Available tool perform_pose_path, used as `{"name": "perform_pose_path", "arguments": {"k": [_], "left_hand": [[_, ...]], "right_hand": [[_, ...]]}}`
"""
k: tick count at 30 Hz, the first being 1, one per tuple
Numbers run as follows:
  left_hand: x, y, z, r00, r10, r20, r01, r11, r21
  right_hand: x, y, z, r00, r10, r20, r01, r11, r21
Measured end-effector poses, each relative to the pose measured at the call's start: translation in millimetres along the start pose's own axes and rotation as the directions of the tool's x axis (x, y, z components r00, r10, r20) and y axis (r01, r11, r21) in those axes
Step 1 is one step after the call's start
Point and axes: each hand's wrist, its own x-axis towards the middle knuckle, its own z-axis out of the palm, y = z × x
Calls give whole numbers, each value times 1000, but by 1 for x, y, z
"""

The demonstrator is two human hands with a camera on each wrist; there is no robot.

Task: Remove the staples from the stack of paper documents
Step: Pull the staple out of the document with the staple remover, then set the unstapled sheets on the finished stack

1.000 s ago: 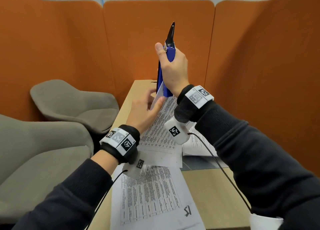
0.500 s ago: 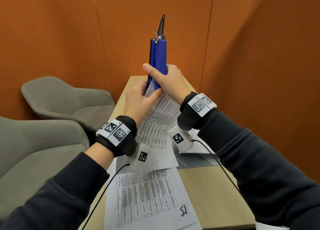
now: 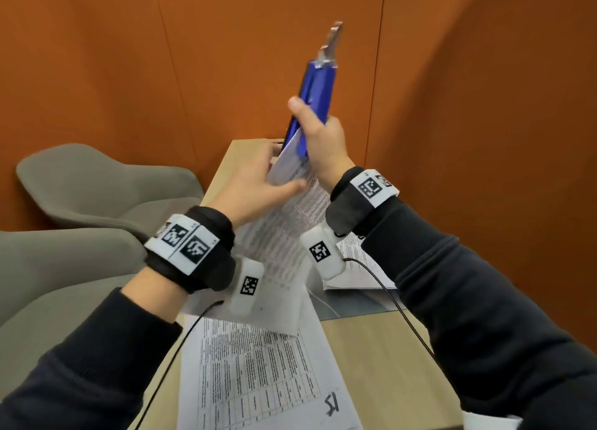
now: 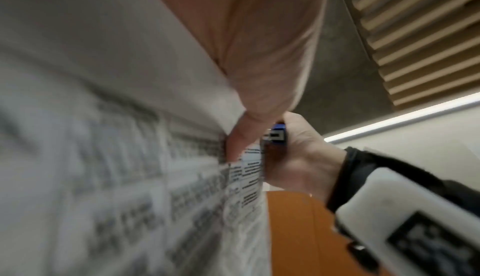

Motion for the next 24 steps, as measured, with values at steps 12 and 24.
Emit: {"name": "perform_pose_path", "arguments": {"k": [12,24], "left_hand": [[74,-61,34,945,-319,-74,299,933,-203],[92,-135,158,775,-610,164,623,696,-356]], "right_hand": [[26,19,-95,866,344,-363,-242,924,297],[2,65,-131,843,474,-253,-447,880,157]]}}
